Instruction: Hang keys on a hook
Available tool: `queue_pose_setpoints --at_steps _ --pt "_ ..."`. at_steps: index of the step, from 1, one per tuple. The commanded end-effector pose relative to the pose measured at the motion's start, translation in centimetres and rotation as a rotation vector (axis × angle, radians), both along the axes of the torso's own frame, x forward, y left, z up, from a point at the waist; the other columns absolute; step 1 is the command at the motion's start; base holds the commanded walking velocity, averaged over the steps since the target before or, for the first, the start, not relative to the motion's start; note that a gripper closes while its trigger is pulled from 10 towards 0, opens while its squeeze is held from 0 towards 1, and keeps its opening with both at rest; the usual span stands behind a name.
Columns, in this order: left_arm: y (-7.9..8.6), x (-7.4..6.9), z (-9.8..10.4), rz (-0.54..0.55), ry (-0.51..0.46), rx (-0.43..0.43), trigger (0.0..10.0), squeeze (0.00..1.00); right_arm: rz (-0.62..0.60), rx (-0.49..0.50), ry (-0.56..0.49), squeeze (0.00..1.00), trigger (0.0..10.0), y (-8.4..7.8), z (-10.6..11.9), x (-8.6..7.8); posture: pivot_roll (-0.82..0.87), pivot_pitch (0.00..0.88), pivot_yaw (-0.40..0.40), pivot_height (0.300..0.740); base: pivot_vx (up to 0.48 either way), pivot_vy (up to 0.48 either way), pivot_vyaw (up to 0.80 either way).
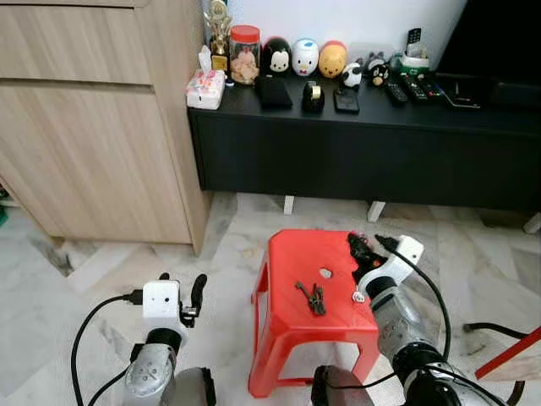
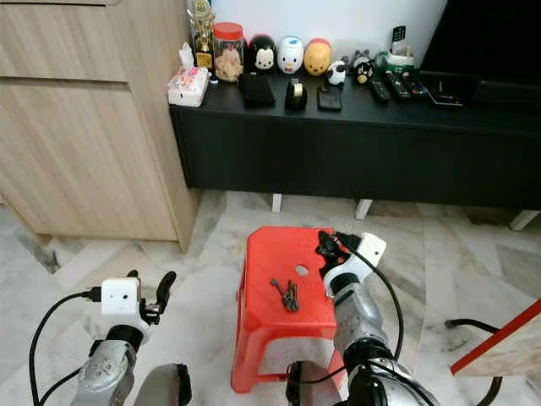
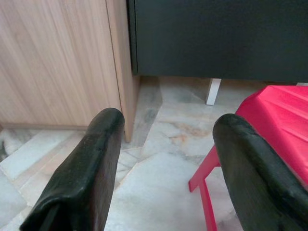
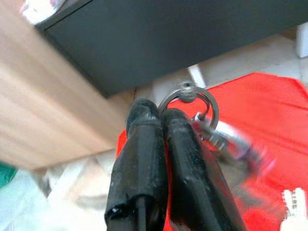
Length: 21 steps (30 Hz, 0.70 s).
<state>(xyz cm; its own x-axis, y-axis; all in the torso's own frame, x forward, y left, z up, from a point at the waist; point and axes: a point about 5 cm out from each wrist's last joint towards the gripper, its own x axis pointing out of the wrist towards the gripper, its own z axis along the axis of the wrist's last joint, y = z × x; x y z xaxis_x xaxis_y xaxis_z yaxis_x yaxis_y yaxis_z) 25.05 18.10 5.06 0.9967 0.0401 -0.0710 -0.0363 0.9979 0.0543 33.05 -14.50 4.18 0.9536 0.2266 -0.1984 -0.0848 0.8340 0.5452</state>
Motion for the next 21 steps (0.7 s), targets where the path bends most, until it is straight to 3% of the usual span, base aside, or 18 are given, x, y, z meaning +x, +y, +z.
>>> queue_pose_setpoints --at_steps 1,4,5,7,10,11,12,13,14,18,19,20,21 --pt "0.0 0.2 0.1 0.007 -0.009 0.007 10.0 0.00 -0.015 0.010 -0.069 0.00 0.0 -0.4 1.3 0.7 0.08 0.000 -0.099 0.604 0.000 0.000 0.00" --pt "0.0 0.3 0.0 0.009 -0.010 0.006 10.0 0.00 -0.014 -0.048 -0.127 0.00 0.0 -0.6 2.1 1.1 0.08 0.000 -0.100 0.604 0.000 0.000 0.00" --pt "0.0 0.3 0.0 0.010 -0.010 0.007 10.0 0.00 0.001 -0.155 -0.168 0.00 0.0 -0.6 2.6 1.1 0.08 0.000 -0.100 0.604 0.000 0.000 0.00" --pt "0.0 0.3 0.0 0.011 -0.010 0.006 10.0 0.00 0.027 -0.237 -0.208 0.00 0.0 -0.4 2.9 1.1 0.08 0.000 -0.101 0.604 0.000 0.000 0.00" --pt "-0.1 0.2 -0.2 0.016 -0.011 0.000 10.0 0.00 0.026 -0.287 -0.281 0.00 0.0 -0.2 3.6 1.0 0.07 0.000 -0.106 0.604 0.000 0.000 0.00" --pt "-0.1 0.2 -0.2 0.020 -0.011 -0.002 10.0 0.00 0.007 -0.294 -0.302 0.00 2.4 -0.4 3.8 0.8 0.07 0.000 -0.106 0.604 0.000 0.000 0.00" --pt "-0.1 0.2 -0.2 0.022 -0.011 -0.003 10.0 0.00 0.001 -0.298 -0.310 0.00 2.4 -0.5 3.8 0.8 0.07 0.000 -0.106 0.604 0.000 0.000 0.00" --pt "-0.1 0.2 -0.2 0.023 -0.012 -0.004 10.0 0.00 -0.008 -0.308 -0.318 0.00 8.9 -0.6 3.8 0.7 0.07 0.000 -0.109 0.604 0.000 0.000 0.00" --pt "-0.1 0.2 -0.2 0.025 -0.012 -0.004 10.0 0.00 -0.024 -0.317 -0.337 0.00 10.0 -0.8 3.9 0.4 0.07 0.000 -0.109 0.604 0.000 0.000 0.00" --pt "-0.1 0.2 -0.2 0.026 -0.014 -0.005 10.0 0.00 -0.082 -0.296 -0.347 0.00 10.0 -1.3 3.7 -0.2 0.06 0.000 -0.109 0.604 0.000 0.000 0.00" --pt "-0.2 0.3 -0.2 0.026 -0.015 -0.005 10.0 0.00 -0.119 -0.230 -0.328 0.00 10.0 -1.6 3.5 -0.3 0.06 0.000 -0.108 0.604 0.000 0.000 0.00" --pt "-0.2 0.3 -0.2 0.026 -0.016 -0.005 10.0 0.00 -0.186 -0.103 -0.272 0.00 10.0 -2.1 3.2 -0.2 0.06 0.000 -0.107 0.604 0.000 0.000 0.00" --pt "-0.2 0.3 -0.2 0.026 -0.016 -0.005 10.0 0.00 -0.186 -0.103 -0.272 0.00 10.0 -2.1 3.2 -0.2 0.06 0.000 -0.107 0.604 0.000 0.000 0.00"
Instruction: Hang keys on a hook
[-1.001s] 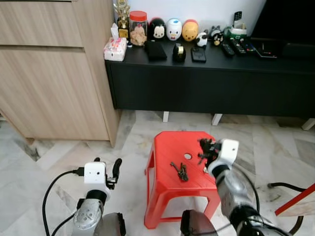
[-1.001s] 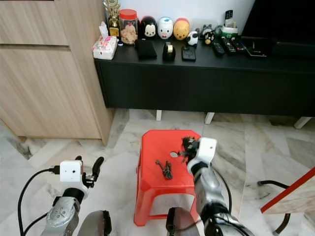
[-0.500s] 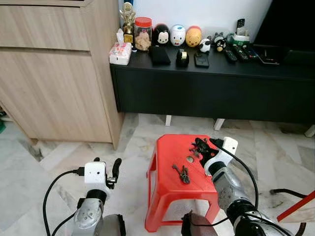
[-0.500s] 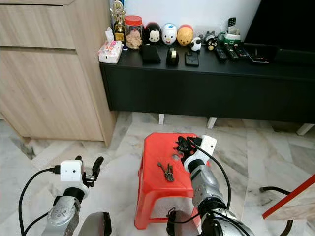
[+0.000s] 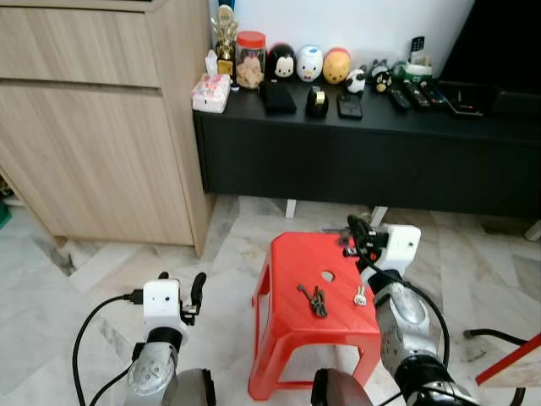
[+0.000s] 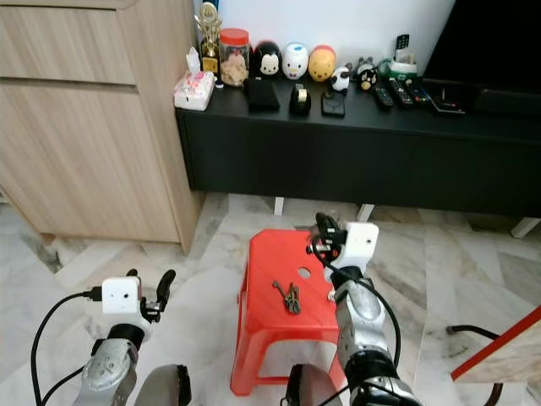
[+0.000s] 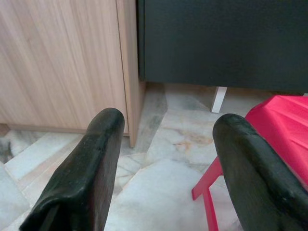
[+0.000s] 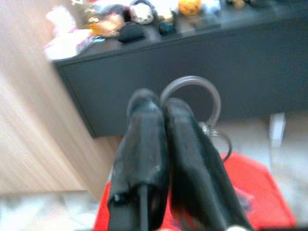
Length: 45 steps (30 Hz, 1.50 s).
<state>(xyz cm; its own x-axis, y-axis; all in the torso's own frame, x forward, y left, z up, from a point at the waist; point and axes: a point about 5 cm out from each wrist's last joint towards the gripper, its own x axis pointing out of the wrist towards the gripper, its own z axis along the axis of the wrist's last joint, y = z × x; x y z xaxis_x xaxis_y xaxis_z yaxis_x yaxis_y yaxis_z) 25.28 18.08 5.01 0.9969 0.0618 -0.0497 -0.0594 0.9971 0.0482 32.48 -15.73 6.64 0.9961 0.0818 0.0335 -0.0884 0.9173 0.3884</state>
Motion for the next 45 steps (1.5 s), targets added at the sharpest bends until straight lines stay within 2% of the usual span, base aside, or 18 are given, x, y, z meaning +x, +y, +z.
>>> queue_pose_setpoints --at_steps 1,2,4,6,10,14,23,30,39,45 --pt "-0.1 0.1 -0.2 0.003 0.005 0.000 10.0 0.00 -0.079 0.090 0.025 0.00 10.0 -1.4 0.2 0.3 0.06 0.000 -0.105 0.604 0.000 0.000 0.00" --pt "-0.1 0.0 -0.2 0.004 0.006 0.000 10.0 0.00 -0.080 0.039 0.041 0.00 10.0 -1.6 0.0 0.3 0.06 0.000 -0.104 0.604 0.000 0.000 0.00" --pt "-0.1 0.0 -0.3 0.004 0.007 0.000 10.0 0.00 -0.076 -0.002 0.037 0.00 10.0 -1.6 0.0 0.2 0.06 0.000 -0.104 0.604 0.000 0.000 0.00" --pt "-0.1 0.0 -0.2 0.004 0.003 0.002 10.0 0.00 -0.060 -0.104 0.000 0.00 10.0 -1.3 0.6 0.2 0.06 0.000 -0.105 0.604 0.000 0.000 0.00" --pt "0.0 -0.1 -0.2 0.007 -0.003 -0.002 10.0 0.00 -0.044 -0.168 -0.050 0.00 10.0 -1.0 1.5 0.3 0.06 0.000 -0.106 0.604 0.000 0.000 0.00" --pt "-0.1 -0.2 -0.3 0.017 -0.004 -0.028 10.0 0.00 -0.007 -0.277 -0.101 0.00 10.0 -0.5 2.0 -0.1 0.06 0.000 -0.110 0.604 0.000 0.000 0.00" --pt "-0.3 -0.3 -0.3 0.023 -0.009 -0.046 10.0 0.00 -0.008 -0.313 -0.108 0.00 10.0 -0.7 1.8 -0.8 0.06 0.000 -0.116 0.604 0.000 0.000 0.00" --pt "-0.3 -0.3 -0.4 0.018 -0.012 -0.045 10.0 0.00 -0.015 -0.331 -0.104 0.00 10.0 -0.7 1.9 -0.8 0.06 0.000 -0.115 0.647 0.000 0.000 0.00" --pt "-0.2 -0.2 -0.4 0.013 -0.012 -0.041 10.0 0.00 -0.023 -0.324 -0.107 0.00 10.0 -0.8 2.0 -0.7 0.06 0.000 -0.110 0.677 0.000 0.000 0.00" --pt "-0.4 -0.2 -0.6 0.011 -0.007 -0.041 10.0 0.00 -0.025 -0.313 -0.118 0.00 10.0 -0.8 2.3 -0.6 0.05 0.000 -0.113 0.717 0.000 0.000 0.00"
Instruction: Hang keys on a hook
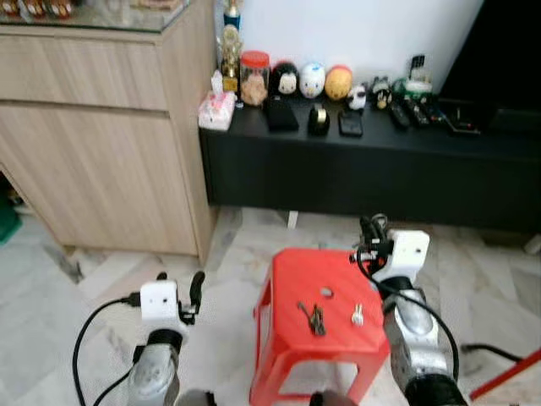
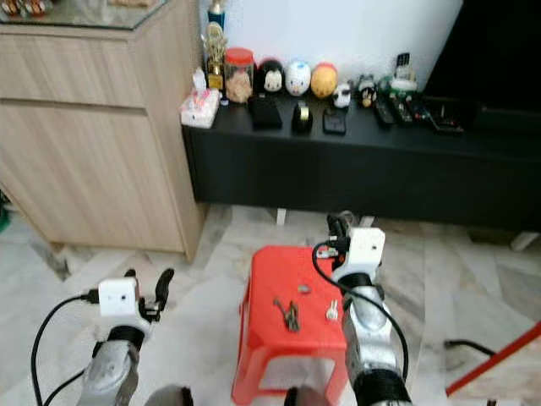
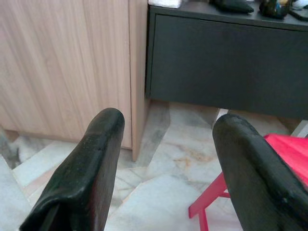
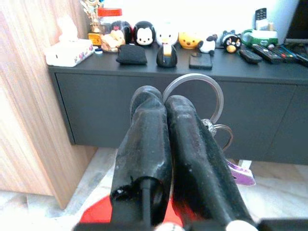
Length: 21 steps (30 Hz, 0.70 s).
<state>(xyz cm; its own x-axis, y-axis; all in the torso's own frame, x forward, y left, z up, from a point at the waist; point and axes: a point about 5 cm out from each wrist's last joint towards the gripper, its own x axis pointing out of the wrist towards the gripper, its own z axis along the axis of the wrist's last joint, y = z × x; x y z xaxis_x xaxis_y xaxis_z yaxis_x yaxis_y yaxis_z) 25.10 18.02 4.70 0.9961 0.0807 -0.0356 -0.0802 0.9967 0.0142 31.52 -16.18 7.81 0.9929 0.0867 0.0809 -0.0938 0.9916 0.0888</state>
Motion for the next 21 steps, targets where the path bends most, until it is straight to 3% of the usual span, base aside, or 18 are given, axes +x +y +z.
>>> queue_pose_setpoints --at_steps 1,5,21 --pt "-0.31 -0.02 -0.33 -0.009 0.011 -0.008 10.0 0.00 -0.006 -0.009 -0.047 0.00 10.0 -0.34 1.13 0.40 0.05 0.000 -0.114 0.722 0.000 0.000 0.00" --pt "-0.38 -0.06 -0.38 -0.008 0.012 -0.009 10.0 0.00 -0.004 -0.009 -0.048 0.00 10.0 -0.36 1.16 0.41 0.05 0.000 -0.117 0.740 0.000 0.000 0.00" --pt "-0.54 -0.14 -0.36 -0.010 0.001 -0.020 10.0 0.00 -0.003 0.014 -0.052 0.00 10.0 -0.30 1.14 0.38 0.05 0.000 -0.124 0.740 0.000 0.000 0.00"
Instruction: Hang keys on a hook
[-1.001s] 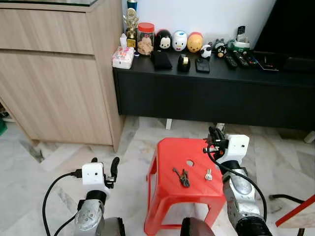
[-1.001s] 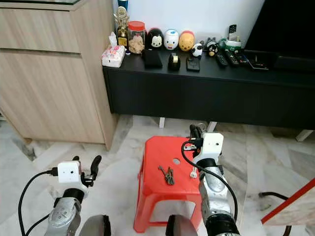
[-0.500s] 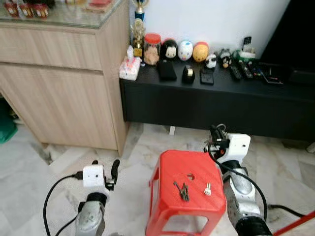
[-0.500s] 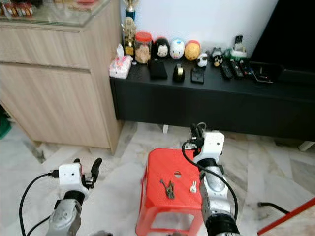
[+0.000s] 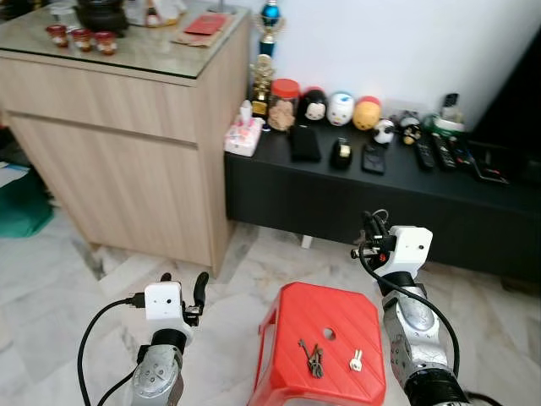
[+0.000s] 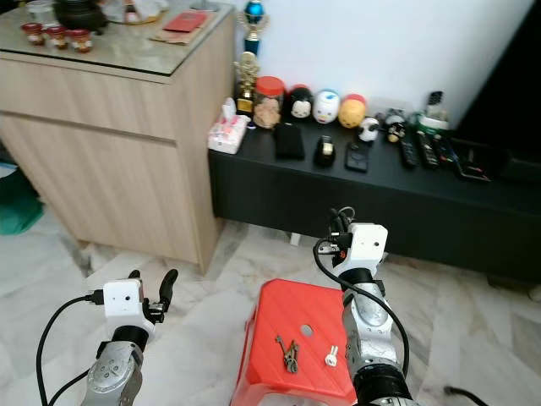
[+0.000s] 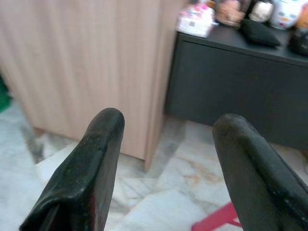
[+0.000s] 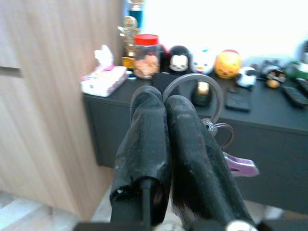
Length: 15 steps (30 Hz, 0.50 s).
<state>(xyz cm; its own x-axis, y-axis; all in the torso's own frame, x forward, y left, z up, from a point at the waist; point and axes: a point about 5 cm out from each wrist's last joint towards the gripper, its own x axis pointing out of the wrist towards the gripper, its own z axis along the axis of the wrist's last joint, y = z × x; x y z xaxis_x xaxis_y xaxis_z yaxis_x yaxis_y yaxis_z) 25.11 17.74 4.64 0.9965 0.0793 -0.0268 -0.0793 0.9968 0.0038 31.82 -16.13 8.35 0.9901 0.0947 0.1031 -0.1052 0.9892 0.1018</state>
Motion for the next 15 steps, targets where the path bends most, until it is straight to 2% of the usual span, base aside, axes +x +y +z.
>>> queue_pose_setpoints --at_steps 1,15 --pt "-0.32 -0.18 -0.30 -0.012 0.010 -0.011 10.0 0.00 -0.013 -0.002 -0.030 0.00 10.0 -0.34 0.59 0.07 0.05 0.000 -0.124 0.740 0.000 0.000 0.00" --pt "-0.40 -0.01 -0.10 -0.023 0.003 -0.015 10.0 0.00 -0.025 -0.004 -0.017 0.00 10.0 -0.41 0.42 0.08 0.05 0.000 -0.116 0.740 0.000 0.000 0.00"
